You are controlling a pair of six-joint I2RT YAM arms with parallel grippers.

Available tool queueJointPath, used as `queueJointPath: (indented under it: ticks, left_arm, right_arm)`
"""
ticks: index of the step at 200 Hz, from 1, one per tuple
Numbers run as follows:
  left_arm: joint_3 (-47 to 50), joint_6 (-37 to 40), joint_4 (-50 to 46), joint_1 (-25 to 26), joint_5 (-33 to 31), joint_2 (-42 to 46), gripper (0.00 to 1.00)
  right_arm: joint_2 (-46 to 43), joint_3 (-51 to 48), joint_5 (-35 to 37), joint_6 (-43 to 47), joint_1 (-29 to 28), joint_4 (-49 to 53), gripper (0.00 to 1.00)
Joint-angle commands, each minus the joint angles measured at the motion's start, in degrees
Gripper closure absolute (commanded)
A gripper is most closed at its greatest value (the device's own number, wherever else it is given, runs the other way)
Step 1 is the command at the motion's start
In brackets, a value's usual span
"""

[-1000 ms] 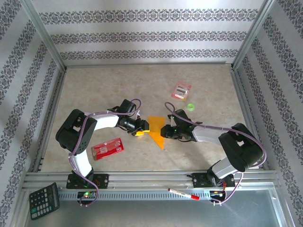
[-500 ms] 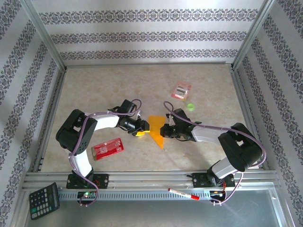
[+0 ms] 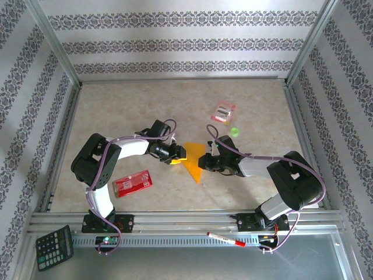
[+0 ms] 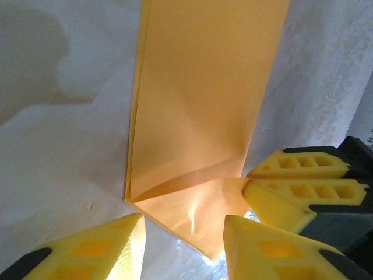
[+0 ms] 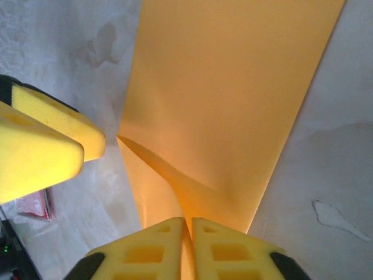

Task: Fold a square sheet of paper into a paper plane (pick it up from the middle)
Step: Fourth fold the wing at the center of the table.

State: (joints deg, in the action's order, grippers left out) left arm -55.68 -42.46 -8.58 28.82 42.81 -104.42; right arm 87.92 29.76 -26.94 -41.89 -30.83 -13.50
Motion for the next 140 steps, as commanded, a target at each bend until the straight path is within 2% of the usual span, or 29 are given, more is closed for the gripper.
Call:
queueJointPath:
  ticks: [1, 50, 83, 140]
  left_arm:
    - [-1.0, 0.2, -1.4, 0.4, -0.5, -0.6, 0.61]
    - [-1.5, 0.4, -2.1, 0.6, -0.1, -1.2, 0.62]
    - [-2.5, 1.2, -4.2, 0.6, -1.2, -1.8, 0.63]
    - [-3.6, 0.8, -3.7, 0.7, 0.1, -3.0, 0.63]
  right_arm:
    - [-1.9, -0.9, -0.1, 1.5, 0.9, 0.8, 0.84]
    - [-0.7, -1.6, 0.2, 1.8, 1.4, 1.3, 0.83]
    - [0.2, -1.5, 1.7, 2.6, 1.5, 3.2, 0.91]
    - [0.8, -1.8, 2.5, 3.1, 1.5, 4.0, 0.97]
